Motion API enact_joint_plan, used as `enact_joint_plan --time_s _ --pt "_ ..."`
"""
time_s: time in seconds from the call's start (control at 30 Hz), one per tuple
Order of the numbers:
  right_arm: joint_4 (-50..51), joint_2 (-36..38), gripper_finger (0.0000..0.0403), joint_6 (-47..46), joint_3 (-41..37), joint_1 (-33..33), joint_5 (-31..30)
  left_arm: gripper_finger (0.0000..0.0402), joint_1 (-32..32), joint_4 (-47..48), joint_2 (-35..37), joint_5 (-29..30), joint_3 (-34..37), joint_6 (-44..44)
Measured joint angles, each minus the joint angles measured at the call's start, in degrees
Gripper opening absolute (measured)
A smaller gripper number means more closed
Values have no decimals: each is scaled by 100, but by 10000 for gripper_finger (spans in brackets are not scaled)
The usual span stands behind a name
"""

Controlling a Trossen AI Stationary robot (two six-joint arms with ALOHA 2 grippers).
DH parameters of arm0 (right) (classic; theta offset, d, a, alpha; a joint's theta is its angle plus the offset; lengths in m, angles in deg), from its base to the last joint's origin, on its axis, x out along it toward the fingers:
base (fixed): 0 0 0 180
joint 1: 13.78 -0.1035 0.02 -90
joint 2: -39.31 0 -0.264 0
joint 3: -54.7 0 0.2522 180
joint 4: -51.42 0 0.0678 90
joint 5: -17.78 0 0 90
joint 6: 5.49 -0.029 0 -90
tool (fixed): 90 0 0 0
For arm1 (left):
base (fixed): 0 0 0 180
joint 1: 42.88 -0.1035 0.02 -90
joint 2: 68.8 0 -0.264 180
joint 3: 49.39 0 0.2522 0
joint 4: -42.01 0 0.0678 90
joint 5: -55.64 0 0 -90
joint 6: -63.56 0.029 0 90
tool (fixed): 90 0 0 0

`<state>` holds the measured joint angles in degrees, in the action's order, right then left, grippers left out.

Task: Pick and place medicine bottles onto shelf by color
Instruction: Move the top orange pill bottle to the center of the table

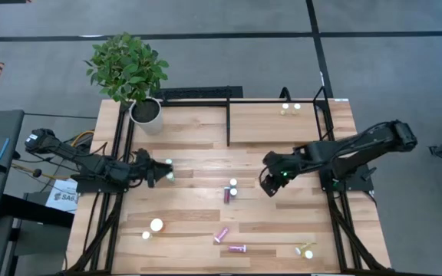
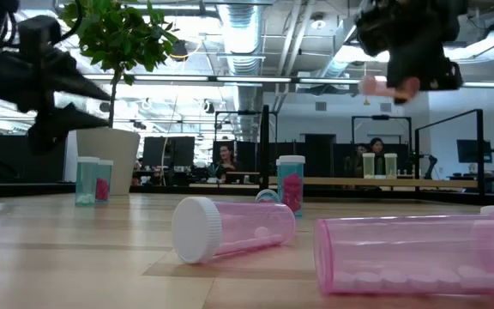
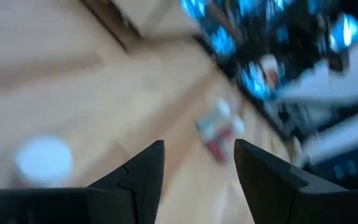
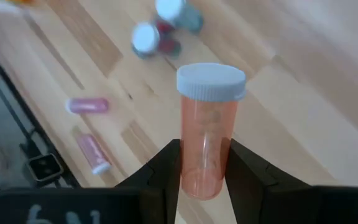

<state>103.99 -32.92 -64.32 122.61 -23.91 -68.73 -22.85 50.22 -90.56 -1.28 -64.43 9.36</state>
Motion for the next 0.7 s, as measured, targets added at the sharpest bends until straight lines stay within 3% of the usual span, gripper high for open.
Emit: enact_joint_plan --time_s 0.1,0.2,0.7 --pt "33 319 127 177 0 -7 -144 180 0 -254 4 852 0 -4" --pt "30 594 127 365 1 -39 -159 180 0 -305 2 1325 0 -28" --pt "85 811 127 634 0 -50 -149 180 4 -586 2 1026 0 -1287"
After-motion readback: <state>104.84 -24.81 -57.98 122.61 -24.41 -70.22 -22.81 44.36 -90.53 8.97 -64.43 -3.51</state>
